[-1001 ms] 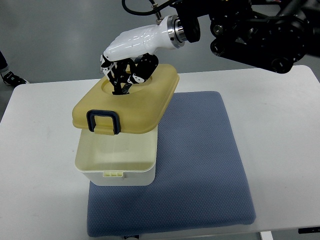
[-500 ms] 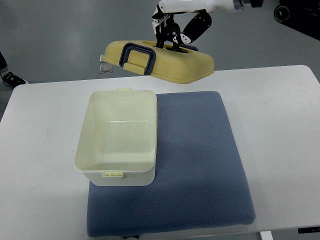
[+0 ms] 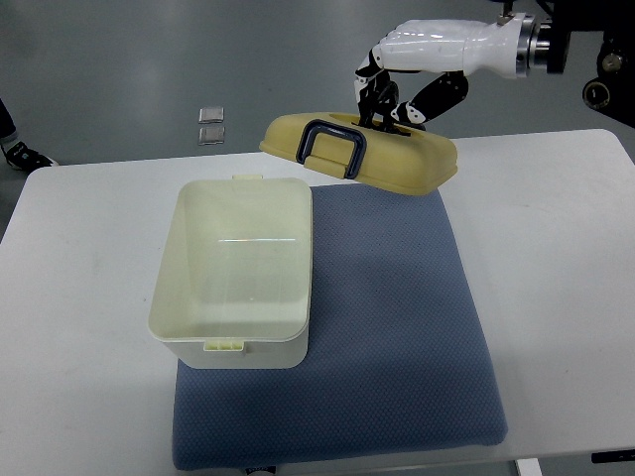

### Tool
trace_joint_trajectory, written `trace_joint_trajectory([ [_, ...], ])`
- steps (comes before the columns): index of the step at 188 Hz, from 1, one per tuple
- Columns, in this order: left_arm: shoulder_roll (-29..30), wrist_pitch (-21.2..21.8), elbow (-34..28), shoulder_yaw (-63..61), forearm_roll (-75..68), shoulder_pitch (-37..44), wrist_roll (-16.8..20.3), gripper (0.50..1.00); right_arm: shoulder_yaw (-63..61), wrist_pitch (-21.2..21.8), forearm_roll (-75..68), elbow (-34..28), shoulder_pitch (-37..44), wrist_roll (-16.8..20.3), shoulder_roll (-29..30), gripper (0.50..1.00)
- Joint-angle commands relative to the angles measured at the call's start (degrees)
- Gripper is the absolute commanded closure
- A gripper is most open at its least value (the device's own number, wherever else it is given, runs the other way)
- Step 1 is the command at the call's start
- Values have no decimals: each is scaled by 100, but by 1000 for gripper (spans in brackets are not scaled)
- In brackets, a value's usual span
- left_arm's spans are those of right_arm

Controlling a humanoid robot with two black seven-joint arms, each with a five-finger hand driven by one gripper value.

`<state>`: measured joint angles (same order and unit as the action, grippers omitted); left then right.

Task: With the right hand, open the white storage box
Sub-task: 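Carry the lid beside the box and lower it onto the blue cushion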

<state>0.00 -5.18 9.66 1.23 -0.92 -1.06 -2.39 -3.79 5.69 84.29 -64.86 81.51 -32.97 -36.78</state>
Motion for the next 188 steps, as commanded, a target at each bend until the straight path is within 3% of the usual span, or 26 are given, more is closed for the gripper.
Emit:
trace_joint_trajectory([
  [1, 0, -1, 0, 0, -4, 0, 1, 500, 28, -490, 412, 0, -241, -201, -57, 1000],
  [23, 0, -1, 0, 0, -4, 0, 1, 500, 54, -947, 702, 18, -425, -203, -110, 1000],
  [88, 0, -1, 0, 0, -4, 0, 1, 500, 230, -1694, 1072, 378, -891, -203, -110, 1000],
  [146, 0, -1, 0, 0, 4, 0, 1, 500, 898, -2731, 1142, 501, -1111, -203, -48, 1000],
  [188, 0, 8, 0, 0, -4, 0, 1, 500, 1127, -3065, 1291, 519, -1181, -203, -13, 1000],
])
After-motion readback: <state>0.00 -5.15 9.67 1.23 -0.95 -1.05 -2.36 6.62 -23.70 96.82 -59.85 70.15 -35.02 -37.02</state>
